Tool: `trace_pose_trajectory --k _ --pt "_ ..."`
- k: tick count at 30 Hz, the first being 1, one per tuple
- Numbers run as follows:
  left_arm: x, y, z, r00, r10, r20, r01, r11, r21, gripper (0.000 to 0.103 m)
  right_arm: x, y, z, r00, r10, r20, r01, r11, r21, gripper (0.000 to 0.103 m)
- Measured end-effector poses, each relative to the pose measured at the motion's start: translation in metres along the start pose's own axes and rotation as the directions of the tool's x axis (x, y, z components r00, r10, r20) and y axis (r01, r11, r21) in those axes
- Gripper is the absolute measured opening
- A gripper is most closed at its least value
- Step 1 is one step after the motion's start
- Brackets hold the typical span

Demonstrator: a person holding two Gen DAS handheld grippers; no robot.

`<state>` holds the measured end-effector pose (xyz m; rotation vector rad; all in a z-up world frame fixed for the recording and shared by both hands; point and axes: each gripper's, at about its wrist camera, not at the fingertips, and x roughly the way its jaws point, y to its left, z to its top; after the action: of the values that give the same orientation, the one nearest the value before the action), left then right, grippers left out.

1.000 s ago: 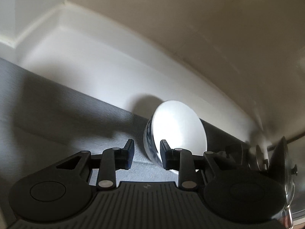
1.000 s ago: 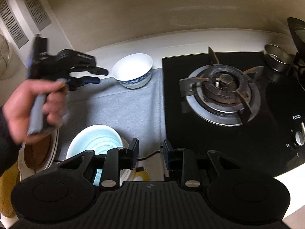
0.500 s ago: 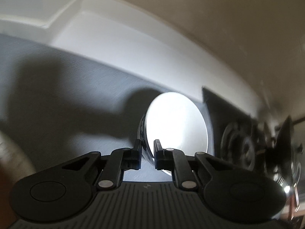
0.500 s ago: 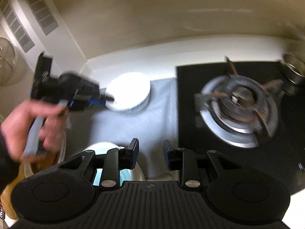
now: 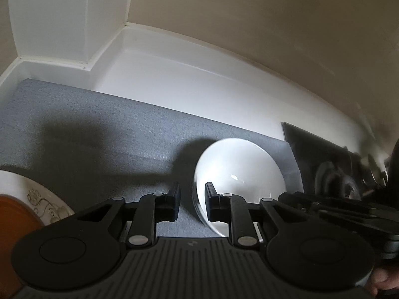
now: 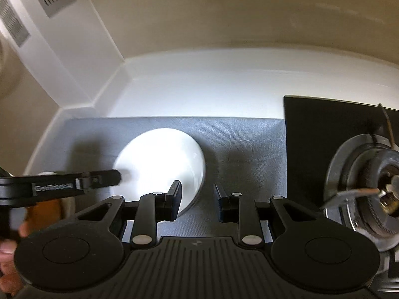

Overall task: Organize plates and bowls
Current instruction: 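Lift the blue-and-white bowl with the left gripper toward the bowl stack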

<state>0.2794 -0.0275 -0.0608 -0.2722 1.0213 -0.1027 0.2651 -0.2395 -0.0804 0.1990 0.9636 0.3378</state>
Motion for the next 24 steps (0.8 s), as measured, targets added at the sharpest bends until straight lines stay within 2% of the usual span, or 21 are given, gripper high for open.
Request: trace_pose_trajectory --k 9,17,19,20,24 --pt "0.011 -0.014 0.0 1.0 0.017 -0.004 -0.016 0.999 0.041 0.02 0.021 -0.008 0.003 0.999 0.016 -0.049 -0.017 1.0 -0.016 0.03" --pt "0.011 -0.013 -0.003 0.999 0.04 0.01 -0.041 0.999 0.031 0.011 0.031 -0.005 0.007 0.994 0.063 -0.086 -0.067 0.997 -0.048 0.03" --pt "0.012 -0.014 -0.004 0.998 0.052 0.018 -0.052 0.998 0.033 0.007 0.032 -0.004 0.007 0.993 0.072 -0.091 -0.078 0.995 -0.06 0.028" --pt "0.012 -0.014 -0.005 0.998 0.053 0.021 -0.054 0.998 0.028 0.007 0.033 -0.003 0.007 0.993 0.075 -0.093 -0.082 0.994 -0.067 0.022" --pt "0.008 -0.015 -0.007 0.998 0.051 0.024 -0.052 0.998 0.024 0.005 0.03 -0.003 0.005 0.995 0.06 -0.082 -0.068 0.994 -0.088 0.015"
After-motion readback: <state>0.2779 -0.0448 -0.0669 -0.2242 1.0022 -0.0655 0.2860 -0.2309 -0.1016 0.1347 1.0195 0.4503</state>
